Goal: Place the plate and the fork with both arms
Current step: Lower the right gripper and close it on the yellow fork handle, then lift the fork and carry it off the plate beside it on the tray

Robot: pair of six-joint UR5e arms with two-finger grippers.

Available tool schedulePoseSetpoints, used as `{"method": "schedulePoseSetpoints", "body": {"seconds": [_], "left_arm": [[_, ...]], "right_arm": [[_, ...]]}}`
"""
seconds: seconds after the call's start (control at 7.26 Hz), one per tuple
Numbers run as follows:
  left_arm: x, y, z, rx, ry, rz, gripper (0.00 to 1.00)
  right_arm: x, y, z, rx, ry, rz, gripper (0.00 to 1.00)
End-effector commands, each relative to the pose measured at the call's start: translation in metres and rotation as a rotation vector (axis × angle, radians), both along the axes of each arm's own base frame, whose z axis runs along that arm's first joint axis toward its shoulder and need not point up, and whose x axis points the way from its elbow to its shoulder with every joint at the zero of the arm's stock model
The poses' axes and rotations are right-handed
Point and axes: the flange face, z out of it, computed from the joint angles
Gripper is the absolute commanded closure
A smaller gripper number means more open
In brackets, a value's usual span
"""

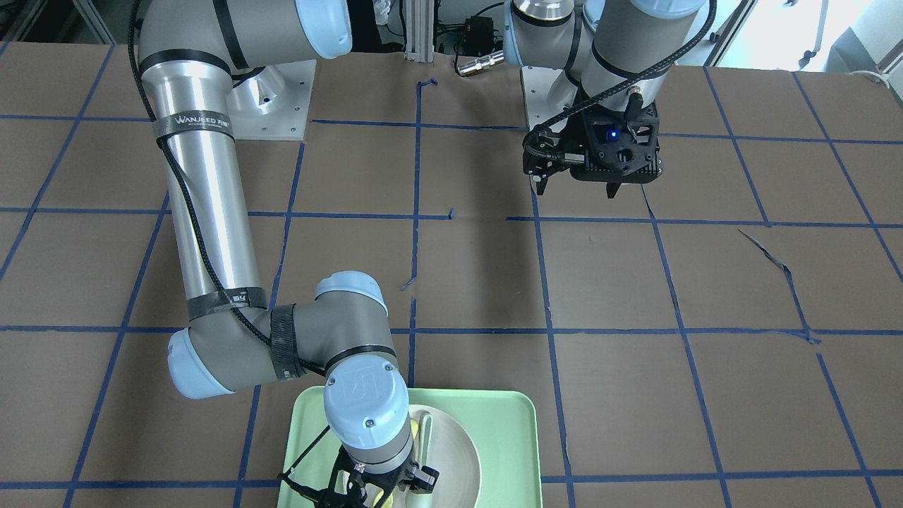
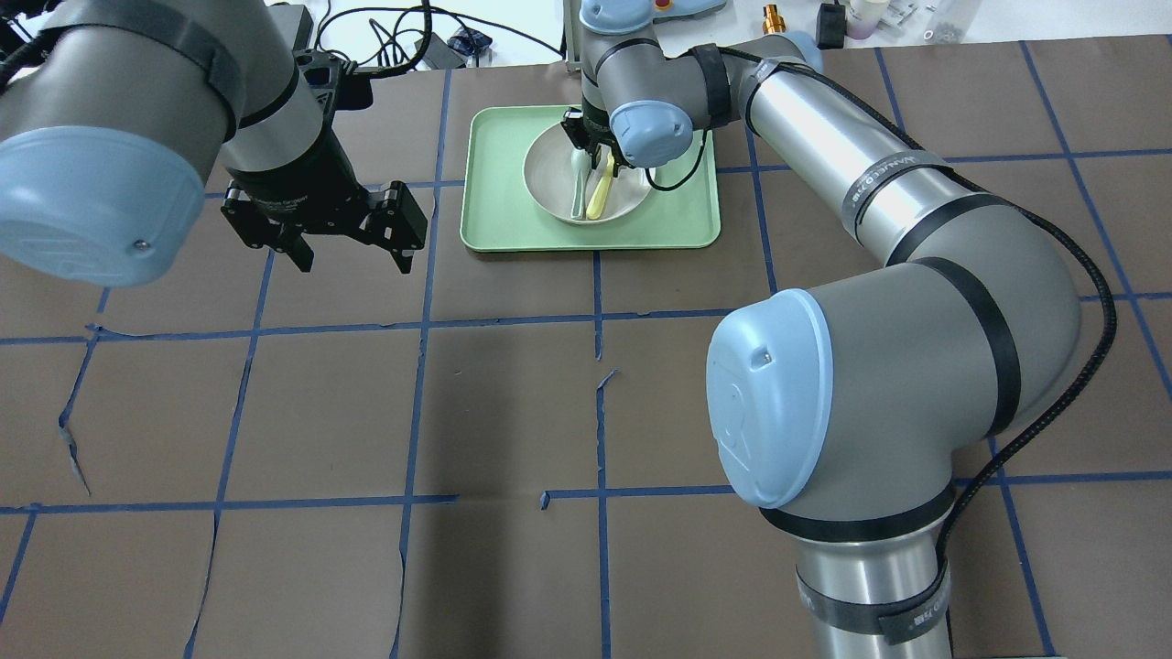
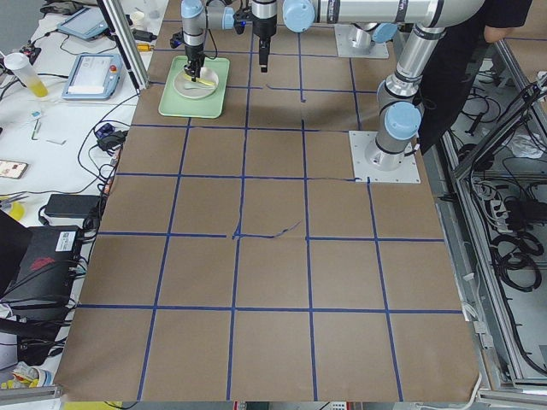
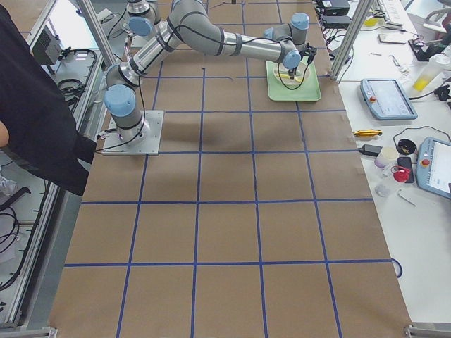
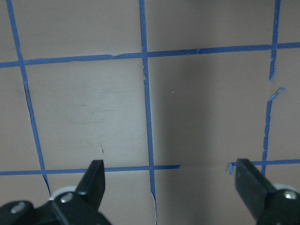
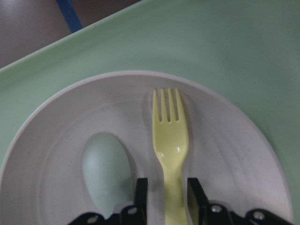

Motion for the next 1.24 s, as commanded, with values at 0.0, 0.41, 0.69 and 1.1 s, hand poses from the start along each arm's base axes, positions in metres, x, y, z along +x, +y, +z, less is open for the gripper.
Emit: {"method": "schedulePoseSetpoints", "body": {"seconds": [0.0,0.41,0.69,1.1], "left_arm": [[0.0,0.0,-0.001,0.002,0.0,0.0,0.0],[0.0,0.0,0.0,0.001,0.0,0.0,0.0],[0.0,0.0,0.0,0.001,0.0,0.0,0.0],[0.0,0.0,0.001,-0.002,0.0,-0.002,0.0]], "right_arm": [[-0.001,0.003,-0.004,0.007,0.007,0.002,0.69],[-0.002,0.003,-0.003,0.007,0.009,0.005,0.88],[-0.001,0.004,0.016,-0.017,0.007,0.05,0.95],[-0.008,0.025,0.053,0.004,0.037,0.288,0.95]]}}
